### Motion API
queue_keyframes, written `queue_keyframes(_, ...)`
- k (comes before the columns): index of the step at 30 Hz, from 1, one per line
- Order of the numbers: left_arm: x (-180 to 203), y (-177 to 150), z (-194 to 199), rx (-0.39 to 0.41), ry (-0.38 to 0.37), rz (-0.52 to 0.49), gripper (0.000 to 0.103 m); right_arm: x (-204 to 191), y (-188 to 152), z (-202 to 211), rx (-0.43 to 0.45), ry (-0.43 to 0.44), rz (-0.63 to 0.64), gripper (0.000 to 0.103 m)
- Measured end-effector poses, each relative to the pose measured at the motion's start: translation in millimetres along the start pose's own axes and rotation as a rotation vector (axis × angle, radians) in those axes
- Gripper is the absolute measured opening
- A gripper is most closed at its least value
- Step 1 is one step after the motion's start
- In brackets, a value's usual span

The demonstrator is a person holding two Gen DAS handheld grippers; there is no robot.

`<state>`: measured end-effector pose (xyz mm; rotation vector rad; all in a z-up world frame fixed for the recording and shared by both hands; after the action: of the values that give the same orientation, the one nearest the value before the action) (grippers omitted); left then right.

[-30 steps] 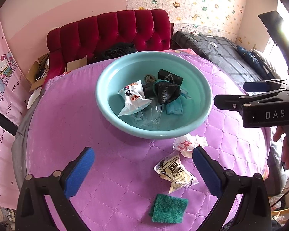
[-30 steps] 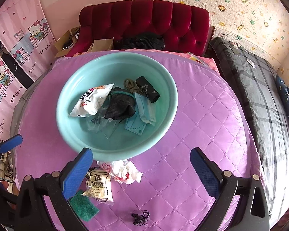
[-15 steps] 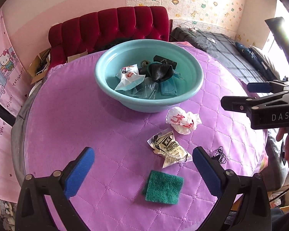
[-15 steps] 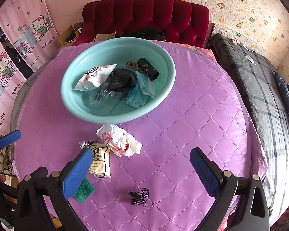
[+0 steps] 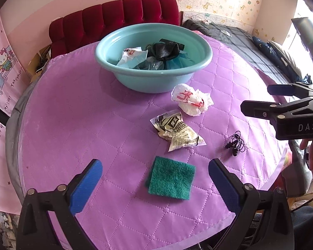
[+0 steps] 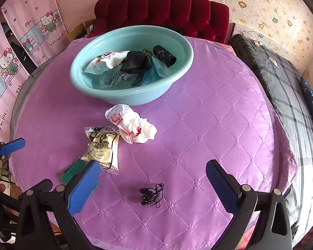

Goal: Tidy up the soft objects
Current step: 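Withdraw both tools from the basin toward the earphones and green pad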

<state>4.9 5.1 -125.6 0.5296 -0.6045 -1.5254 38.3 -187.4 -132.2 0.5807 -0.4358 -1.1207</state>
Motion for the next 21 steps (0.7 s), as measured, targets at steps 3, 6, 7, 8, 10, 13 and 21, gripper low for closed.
queue_keyframes(3,1.6,-11.1,-3.5,-0.018,0.006,-0.005,0.103,0.1,-8.9,-1.0,-0.003,0.001,-0.005,0.103)
queue_keyframes(6,2.5,-20.1,-5.1,-0.023,0.013,-0.007,0.103,2.0,-17.7,-1.5,-0.007,0.011,-0.024,0.103)
queue_keyframes(7,2.8,-21.7,-5.2,-0.023,0.016,-0.008,0.103,2.2,-19.9,-1.4,-0.007,0.012,-0.026,0.103)
queue_keyframes(8,3.2,-23.4,-4.8,-0.019,0.019,-0.011,0.103,2.3,-22.2,-1.3,-0.004,0.012,-0.024,0.103)
queue_keyframes(10,4.1,-25.6,-5.7,-0.023,0.017,-0.014,0.103,2.3,-26.2,-3.5,-0.008,0.009,-0.022,0.103)
queue_keyframes(13,5.8,-28.9,-8.3,-0.036,0.007,-0.012,0.103,2.5,-29.6,-7.9,-0.020,0.013,-0.030,0.103)
queue_keyframes(21,9.2,-36.4,-18.4,-0.070,-0.001,-0.019,0.103,7.3,-43.6,-28.1,-0.089,0.013,-0.046,0.103)
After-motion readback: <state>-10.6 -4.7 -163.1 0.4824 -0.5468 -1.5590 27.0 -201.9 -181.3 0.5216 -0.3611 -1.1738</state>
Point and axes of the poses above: each gripper's, at about its wrist camera, not at the fingertips, and z roughly against the way its jaws point, x to its right, y to its top, the point moved 2 cm from there along -z, roughly the way its jaws point, and after that the axes turned 13 degrees about x, right-handed, at the moved point
